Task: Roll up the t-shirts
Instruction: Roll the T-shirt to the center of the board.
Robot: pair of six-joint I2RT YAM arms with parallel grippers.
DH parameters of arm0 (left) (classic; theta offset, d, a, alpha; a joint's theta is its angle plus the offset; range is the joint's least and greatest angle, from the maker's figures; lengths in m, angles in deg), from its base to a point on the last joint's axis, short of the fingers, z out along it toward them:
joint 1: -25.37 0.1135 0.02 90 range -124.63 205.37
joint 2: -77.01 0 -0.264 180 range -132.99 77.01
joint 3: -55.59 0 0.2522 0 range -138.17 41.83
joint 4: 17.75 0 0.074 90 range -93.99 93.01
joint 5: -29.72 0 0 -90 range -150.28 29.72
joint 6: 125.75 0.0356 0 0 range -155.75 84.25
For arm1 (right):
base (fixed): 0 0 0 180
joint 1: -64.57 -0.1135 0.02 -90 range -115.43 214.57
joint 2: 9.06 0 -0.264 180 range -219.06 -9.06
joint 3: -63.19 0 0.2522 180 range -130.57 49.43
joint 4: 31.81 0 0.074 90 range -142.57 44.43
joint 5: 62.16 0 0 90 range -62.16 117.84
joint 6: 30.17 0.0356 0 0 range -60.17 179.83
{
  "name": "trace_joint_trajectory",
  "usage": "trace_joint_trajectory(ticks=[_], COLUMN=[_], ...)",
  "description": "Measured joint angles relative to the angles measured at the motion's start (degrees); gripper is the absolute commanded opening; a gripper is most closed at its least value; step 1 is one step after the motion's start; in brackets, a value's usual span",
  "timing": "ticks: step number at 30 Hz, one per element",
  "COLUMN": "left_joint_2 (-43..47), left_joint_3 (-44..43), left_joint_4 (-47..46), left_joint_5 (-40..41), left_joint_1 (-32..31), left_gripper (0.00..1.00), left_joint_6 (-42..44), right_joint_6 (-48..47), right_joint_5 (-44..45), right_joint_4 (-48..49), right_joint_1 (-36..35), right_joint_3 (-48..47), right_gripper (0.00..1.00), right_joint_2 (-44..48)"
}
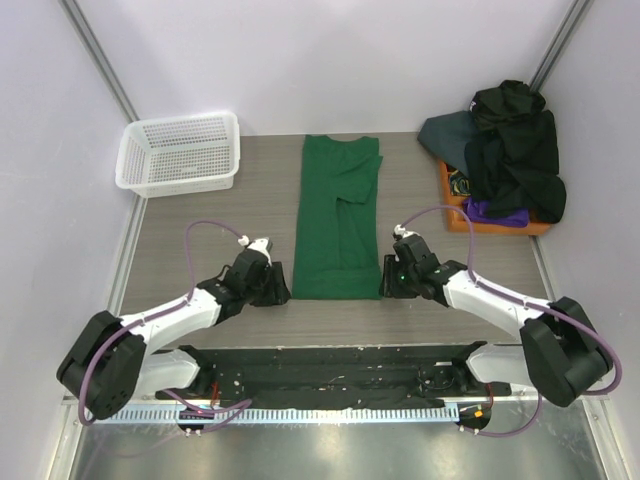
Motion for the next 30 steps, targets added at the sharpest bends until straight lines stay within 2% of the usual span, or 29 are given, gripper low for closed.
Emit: trace_joint_trajectory(ticks=[4, 12, 19, 22, 27, 30], left_joint_2=[-2.4, -5.9, -6.1, -6.3, -6.8, -7.2], left_joint_3=[-0.3, -1.4, -1.4, -1.4, -1.4, -1.4], left_joint_4=[-3.1, -6.8, -7.0, -7.0, -7.4, -7.6], left_joint_5=[-1.5, -4.4, -5.4, -5.9, -7.1, -7.8], left_joint_1=[0.0, 0.0, -0.1, -0.2, -0.3, -0.4], left_gripper=[0.52, 0.48, 0.45, 0.44, 0.36, 0.31], left_joint_6=[0.0, 0.4, 0.5, 0.5, 0.1, -0.6], right_joint_6=[0.0, -0.1, 0.2, 0.2, 0.2, 0.2], right_joint_5=[0.0, -0.3, -1.2, -2.0, -2.7, -3.2], right_joint_4=[1.2, 2.1, 1.7, 2.2, 3.3, 5.7], right_joint_1=[-0.5, -1.2, -1.6, -1.6, -2.0, -2.1], right_joint_3=[0.3, 0.6, 1.8, 1.8, 1.8, 1.3], right_gripper=[0.44, 0.46, 0.47, 0.47, 0.42, 0.31], right_joint_2=[-2.0, -2.0, 4.0, 3.5, -1.2, -3.4])
